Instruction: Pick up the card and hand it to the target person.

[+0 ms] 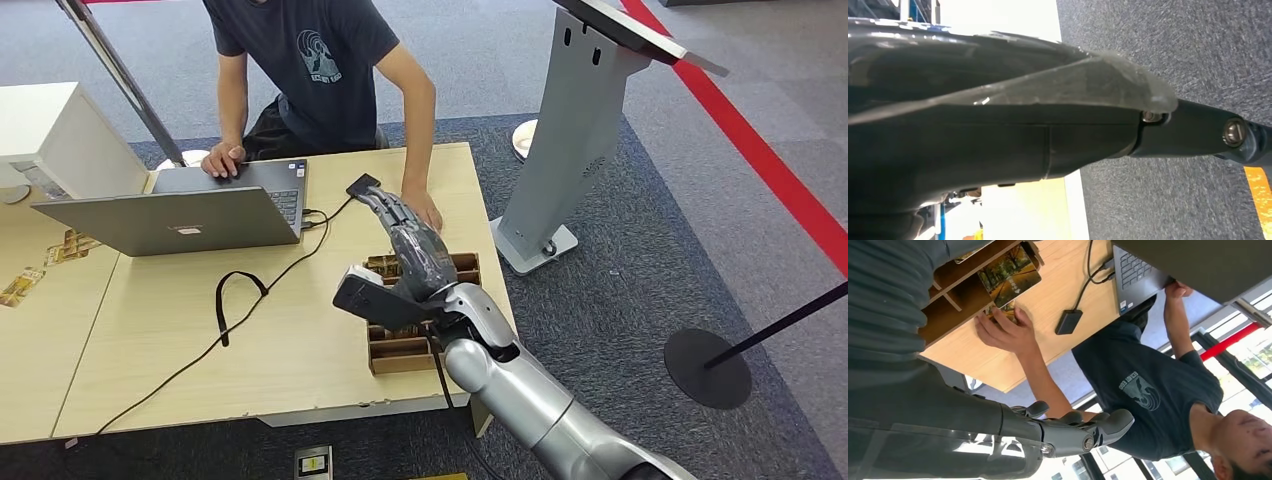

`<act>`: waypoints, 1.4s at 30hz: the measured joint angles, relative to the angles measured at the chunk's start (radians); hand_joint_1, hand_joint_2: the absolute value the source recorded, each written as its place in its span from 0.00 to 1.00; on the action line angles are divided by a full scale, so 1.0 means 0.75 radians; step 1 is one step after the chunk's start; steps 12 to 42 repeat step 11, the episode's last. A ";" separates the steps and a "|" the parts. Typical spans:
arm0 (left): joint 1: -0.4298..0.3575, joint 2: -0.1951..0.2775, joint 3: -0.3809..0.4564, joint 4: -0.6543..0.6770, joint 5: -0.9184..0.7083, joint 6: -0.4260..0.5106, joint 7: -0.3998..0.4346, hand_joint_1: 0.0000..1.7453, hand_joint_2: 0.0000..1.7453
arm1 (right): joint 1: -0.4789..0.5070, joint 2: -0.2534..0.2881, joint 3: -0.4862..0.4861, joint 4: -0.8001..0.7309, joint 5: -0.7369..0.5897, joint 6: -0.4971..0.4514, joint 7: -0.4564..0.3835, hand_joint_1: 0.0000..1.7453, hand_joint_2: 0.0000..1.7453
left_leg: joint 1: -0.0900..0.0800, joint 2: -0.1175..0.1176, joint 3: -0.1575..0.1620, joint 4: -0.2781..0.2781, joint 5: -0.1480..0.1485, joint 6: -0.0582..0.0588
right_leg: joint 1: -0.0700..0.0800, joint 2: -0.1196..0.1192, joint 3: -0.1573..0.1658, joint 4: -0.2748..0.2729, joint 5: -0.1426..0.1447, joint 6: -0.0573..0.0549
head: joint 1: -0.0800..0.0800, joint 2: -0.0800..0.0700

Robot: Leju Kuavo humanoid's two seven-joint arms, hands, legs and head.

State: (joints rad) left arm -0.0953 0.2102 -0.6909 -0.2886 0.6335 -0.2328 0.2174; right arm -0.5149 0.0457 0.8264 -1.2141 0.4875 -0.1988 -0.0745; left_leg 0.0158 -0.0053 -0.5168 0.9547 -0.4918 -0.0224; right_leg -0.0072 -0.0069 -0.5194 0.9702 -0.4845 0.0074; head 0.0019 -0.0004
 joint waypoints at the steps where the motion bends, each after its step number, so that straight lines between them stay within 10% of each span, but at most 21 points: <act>1: 0.000 0.000 0.000 0.000 0.001 0.001 0.000 0.00 0.00 | 0.000 0.000 0.000 0.001 0.006 -0.002 0.019 0.00 1.00 | 0.000 0.000 0.000 0.000 0.000 0.000 | 0.000 0.000 0.000 0.000 0.000 0.000 | 0.000 0.000; 11: 0.005 0.001 -0.001 0.001 -0.002 0.012 0.005 0.00 0.00 | 0.023 -0.030 -0.012 -0.030 0.054 -0.008 0.206 0.00 1.00 | 0.000 0.000 0.001 0.000 0.000 0.000 | 0.000 0.000 0.000 0.000 0.000 0.000 | 0.000 0.000; 42: 0.005 0.001 -0.001 0.001 -0.002 0.012 0.005 0.00 0.00 | 0.023 -0.030 -0.012 -0.030 0.054 -0.008 0.206 0.00 1.00 | 0.000 0.000 0.001 0.000 0.000 0.000 | 0.000 0.000 0.000 0.000 0.000 0.000 | 0.000 0.000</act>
